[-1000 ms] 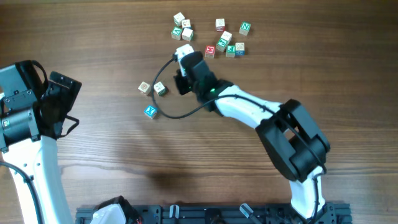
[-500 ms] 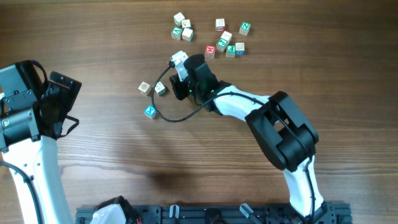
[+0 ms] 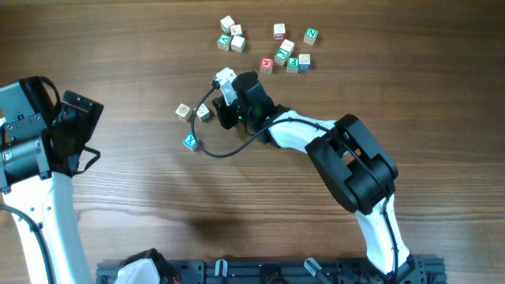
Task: Form a circle
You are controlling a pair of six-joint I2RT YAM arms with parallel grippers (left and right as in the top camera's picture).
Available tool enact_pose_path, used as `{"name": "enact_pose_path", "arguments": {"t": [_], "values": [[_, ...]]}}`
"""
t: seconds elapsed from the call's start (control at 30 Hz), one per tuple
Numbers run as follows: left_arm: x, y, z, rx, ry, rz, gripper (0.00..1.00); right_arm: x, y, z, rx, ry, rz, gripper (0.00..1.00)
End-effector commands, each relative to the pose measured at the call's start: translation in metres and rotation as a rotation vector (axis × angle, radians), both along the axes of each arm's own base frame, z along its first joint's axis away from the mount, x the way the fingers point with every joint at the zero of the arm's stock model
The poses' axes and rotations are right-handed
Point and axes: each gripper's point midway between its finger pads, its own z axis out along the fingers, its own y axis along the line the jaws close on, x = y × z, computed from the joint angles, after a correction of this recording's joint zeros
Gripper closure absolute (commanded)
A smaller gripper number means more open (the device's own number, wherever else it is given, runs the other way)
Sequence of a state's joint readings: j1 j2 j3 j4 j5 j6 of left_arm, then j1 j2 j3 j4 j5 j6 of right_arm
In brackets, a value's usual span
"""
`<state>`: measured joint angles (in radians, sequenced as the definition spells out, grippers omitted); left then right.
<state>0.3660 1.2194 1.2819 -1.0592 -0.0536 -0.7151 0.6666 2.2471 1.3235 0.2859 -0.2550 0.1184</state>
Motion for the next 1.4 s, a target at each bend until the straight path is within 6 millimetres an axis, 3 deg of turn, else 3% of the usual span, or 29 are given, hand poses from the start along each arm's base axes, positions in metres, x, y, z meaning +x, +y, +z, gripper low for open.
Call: {"name": "enact_pose_path", "arguments": {"t": [0.0, 0.97, 1.37], "values": [[0.001, -0.002, -0.003, -0.002, 0.011, -0.017, 0.0, -0.009, 0.005, -0.018, -0.016, 0.01, 0.042, 0.96], [0.001, -0.002, -0.003, -0.001, 0.011, -0.017, 0.0, -0.02, 0.015, -0.013, 0.016, 0.005, 0.138, 0.96], [0.001, -0.002, -0.003, -0.002, 0.011, -0.017, 0.0, -0.014, 0.015, -0.009, 0.008, -0.042, 0.133, 0.96]]}}
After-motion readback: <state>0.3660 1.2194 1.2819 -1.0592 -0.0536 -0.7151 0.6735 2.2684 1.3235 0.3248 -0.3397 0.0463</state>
